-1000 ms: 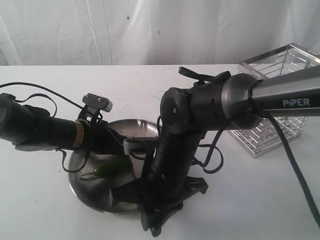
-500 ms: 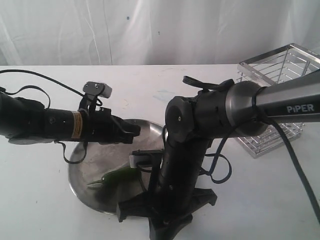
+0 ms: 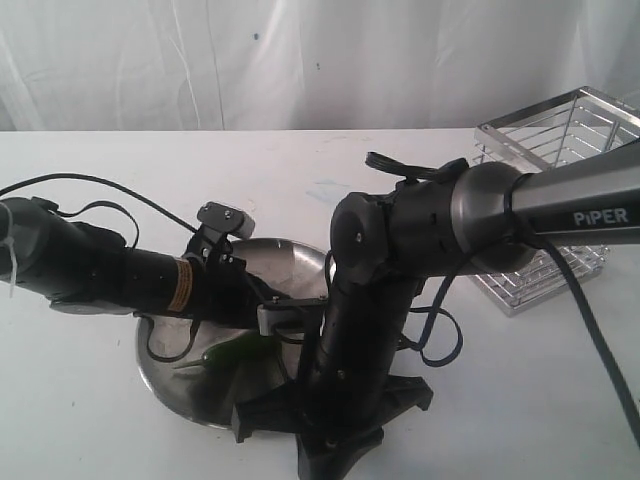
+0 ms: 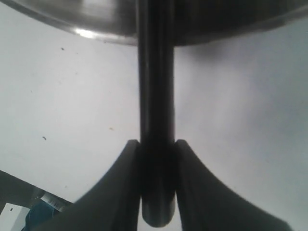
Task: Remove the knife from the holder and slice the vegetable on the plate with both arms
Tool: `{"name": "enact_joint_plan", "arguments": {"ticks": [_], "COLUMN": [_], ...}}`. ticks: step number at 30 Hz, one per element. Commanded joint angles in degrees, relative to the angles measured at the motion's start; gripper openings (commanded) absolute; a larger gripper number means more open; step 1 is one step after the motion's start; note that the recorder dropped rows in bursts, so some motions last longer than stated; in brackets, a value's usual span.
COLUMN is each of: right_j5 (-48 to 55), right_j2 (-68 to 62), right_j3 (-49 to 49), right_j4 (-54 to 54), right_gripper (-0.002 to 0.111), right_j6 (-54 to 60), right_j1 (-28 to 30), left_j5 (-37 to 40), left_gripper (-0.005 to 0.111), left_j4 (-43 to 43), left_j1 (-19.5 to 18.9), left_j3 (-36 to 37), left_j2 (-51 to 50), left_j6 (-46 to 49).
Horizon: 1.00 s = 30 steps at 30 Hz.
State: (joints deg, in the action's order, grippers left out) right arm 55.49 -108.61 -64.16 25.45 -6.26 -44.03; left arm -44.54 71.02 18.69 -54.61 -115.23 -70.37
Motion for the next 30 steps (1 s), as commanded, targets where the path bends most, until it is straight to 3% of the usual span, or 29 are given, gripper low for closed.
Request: {"name": "enact_joint_plan", "arguments": {"ticks": [1,13,23,30], "right_j5": [-0.5,0.4,7.8,7.5], "right_j2": [0.7,0.7,0.7,0.8], "right_j3": [0.3,0.3,0.3,0.3], "right_j4": [0.3,0.6,1.3,1.7], "right_gripper": [0.000,0.000,0.000,0.000], "right_j6": [0.6,0.6,0.6,1.0], "right_j1": [0.1,0.1,0.1,0.1], "left_j5": [-2.2,15.1,16.3,11.6], "left_gripper": [0.000,0.000,0.000,0.000], "left_j4": [-1.5,1.6,1.9,0.9], "left_j1": [0.0,0.0,0.0,-0.8], "left_j3": [0.2,3.8,5.2,5.2], "left_j2": [-0.3,-2.5,-5.9,-5.1], "left_j6": [1.0,6.0,6.0,6.0]}}
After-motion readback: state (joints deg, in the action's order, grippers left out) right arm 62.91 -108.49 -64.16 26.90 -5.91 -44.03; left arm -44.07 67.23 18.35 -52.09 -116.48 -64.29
